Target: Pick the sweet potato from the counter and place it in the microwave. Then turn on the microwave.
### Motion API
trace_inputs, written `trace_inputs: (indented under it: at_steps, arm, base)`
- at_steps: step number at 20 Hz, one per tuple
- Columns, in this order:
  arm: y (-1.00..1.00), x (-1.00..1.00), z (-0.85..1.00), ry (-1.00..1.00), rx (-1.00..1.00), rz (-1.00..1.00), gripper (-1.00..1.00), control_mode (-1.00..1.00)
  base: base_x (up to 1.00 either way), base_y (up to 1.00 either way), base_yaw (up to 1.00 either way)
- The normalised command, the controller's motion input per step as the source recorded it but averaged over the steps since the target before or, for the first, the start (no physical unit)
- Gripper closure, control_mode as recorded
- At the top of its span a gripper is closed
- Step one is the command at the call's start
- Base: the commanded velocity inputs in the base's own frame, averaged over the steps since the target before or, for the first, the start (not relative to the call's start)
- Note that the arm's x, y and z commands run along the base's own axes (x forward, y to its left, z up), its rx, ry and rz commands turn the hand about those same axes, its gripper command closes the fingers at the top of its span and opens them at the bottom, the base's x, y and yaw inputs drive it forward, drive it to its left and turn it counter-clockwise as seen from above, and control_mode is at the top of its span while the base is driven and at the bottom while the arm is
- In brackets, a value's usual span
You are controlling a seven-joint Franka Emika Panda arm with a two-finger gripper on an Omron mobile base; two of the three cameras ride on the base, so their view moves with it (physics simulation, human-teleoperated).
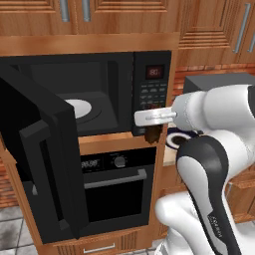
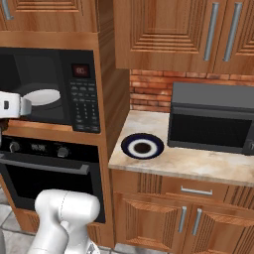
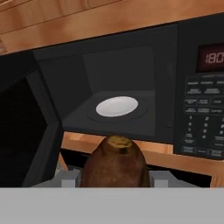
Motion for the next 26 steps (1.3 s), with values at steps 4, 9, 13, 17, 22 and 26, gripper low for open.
trace_inputs:
  at_steps: [4, 9, 13, 17, 22, 26]
  arm:
    - [0.21, 0.24, 0.0, 0.0, -0.01, 0.01, 1.0, -1.0]
    - [0.14, 0.23, 0.0, -0.06, -0.02, 0.0, 1.0, -1.0]
    - [0.11, 0.22, -0.03, -0.06, -0.02, 0.0, 1.0, -1.0]
    - [0.08, 0.2, 0.0, -0.03, -0.01, 0.0, 1.0, -1.0]
    - [0.05, 0.22, 0.0, 0.0, 0.0, 0.01, 1.0, -1.0]
    - [0.05, 0.23, 0.0, 0.04, 0.0, 0.01, 1.0, -1.0]
  base:
    - [0.0, 0.0, 0.0]
    - [0.0, 0.0, 0.0]
    - [0.0, 0.0, 0.0]
    - [0.0, 0.0, 0.0]
    - [0.0, 0.0, 0.0]
    - [0.0, 0.0, 0.0]
